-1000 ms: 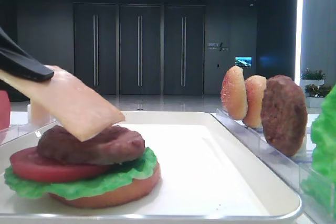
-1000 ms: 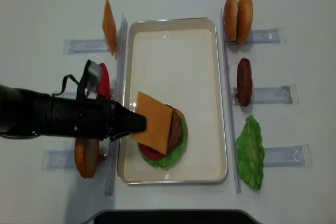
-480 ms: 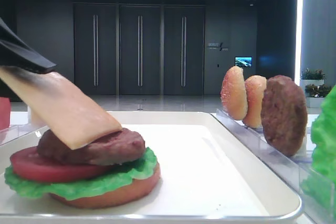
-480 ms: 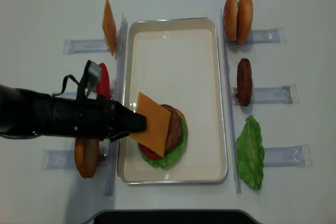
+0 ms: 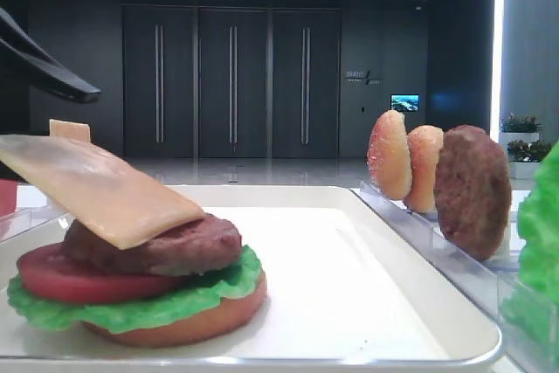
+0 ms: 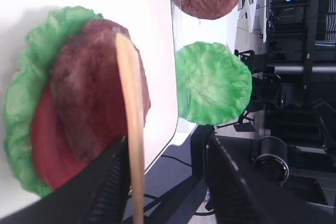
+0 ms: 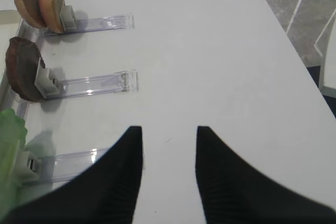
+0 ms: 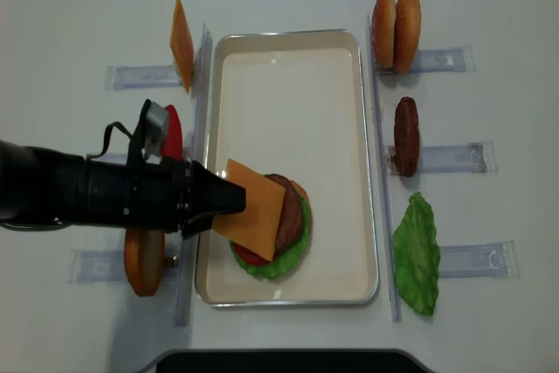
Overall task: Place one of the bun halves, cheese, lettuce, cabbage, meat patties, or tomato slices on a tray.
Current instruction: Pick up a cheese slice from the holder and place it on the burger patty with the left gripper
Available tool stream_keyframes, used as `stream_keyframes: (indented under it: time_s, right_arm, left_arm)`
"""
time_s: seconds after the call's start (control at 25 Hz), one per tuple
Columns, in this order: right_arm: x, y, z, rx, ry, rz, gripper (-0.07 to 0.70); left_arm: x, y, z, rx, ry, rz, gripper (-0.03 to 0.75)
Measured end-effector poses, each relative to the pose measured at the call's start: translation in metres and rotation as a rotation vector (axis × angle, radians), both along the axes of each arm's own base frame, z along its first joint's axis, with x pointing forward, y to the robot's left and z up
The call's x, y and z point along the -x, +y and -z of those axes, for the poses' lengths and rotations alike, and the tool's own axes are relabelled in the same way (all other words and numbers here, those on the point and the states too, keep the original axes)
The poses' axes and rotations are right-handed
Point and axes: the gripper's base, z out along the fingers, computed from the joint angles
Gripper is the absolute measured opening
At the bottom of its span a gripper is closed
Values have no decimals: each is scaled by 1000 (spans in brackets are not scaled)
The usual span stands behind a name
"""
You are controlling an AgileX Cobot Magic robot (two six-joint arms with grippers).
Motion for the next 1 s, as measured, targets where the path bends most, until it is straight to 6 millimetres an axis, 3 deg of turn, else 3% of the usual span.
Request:
stream_keyframes:
  time_s: [0.48, 1.0]
  right_arm:
    - [0, 0, 0, 0, 0, 0, 244]
    - [0, 0, 0, 0, 0, 0, 244]
  left_arm:
    - [-1, 2, 4, -46, 95, -55, 365]
    - [-14, 3, -3, -76, 151, -46, 365]
